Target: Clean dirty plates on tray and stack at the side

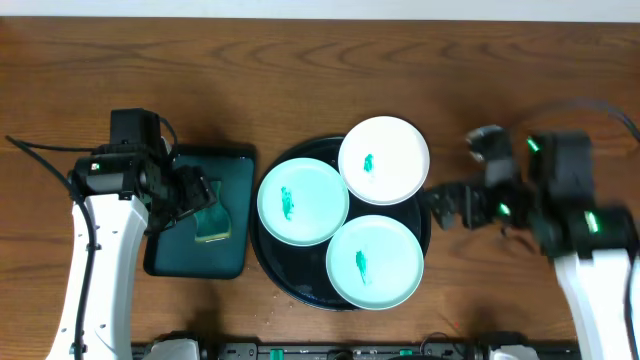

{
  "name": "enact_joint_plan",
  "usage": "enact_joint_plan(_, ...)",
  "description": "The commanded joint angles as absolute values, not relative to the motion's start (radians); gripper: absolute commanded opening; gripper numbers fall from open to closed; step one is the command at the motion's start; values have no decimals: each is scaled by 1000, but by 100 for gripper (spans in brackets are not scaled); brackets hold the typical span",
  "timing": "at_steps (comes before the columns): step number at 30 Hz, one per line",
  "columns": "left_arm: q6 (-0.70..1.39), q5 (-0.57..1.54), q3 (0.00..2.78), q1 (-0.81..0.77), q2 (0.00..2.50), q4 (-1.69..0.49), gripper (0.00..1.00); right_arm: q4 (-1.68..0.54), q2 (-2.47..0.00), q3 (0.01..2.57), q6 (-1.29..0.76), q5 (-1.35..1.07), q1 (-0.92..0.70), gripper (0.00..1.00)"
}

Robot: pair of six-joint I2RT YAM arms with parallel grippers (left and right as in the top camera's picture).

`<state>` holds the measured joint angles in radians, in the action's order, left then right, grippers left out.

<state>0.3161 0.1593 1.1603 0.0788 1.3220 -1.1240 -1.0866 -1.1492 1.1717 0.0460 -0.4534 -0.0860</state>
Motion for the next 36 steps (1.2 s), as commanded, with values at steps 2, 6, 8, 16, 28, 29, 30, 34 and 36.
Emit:
enact_joint_plan(2, 308, 169, 1181, 84, 1322, -1128, 79, -1186, -1377, 1335, 99, -418, -210, 99)
enact_joint_plan(6, 308, 169, 1181, 84, 1322, -1128, 79, -1201, -1549, 1412, 41, -125, -392, 99)
enact_joint_plan(8, 308, 169, 1181, 84, 1322, -1129, 79, -1187, -1584, 1412, -119, 57, -454, 99)
enact_joint_plan(16, 308, 169, 1181, 84, 1322, -1129, 79, -1090, -1668, 1412, -412, 68, -601, 99)
enact_joint_plan(28, 308, 169, 1181, 84, 1322, -1129, 79, -936, -1806, 1370, -918, -95, -657, 88)
enact_joint_plan(29, 308, 169, 1181, 84, 1322, -1129, 79, -911, -1826, 1360, -919, -117, -664, 79)
enact_joint_plan(30, 308, 169, 1181, 84, 1322, -1129, 79, -886, -1843, 1351, -906, -129, -673, 67)
enact_joint_plan(34, 308, 169, 1181, 84, 1322, -1129, 79, -844, -1901, 1332, -871, -114, -708, 61)
enact_joint_plan(36, 308, 169, 1181, 84, 1322, -1129, 79, -840, -1928, 1332, -870, -80, -721, 65)
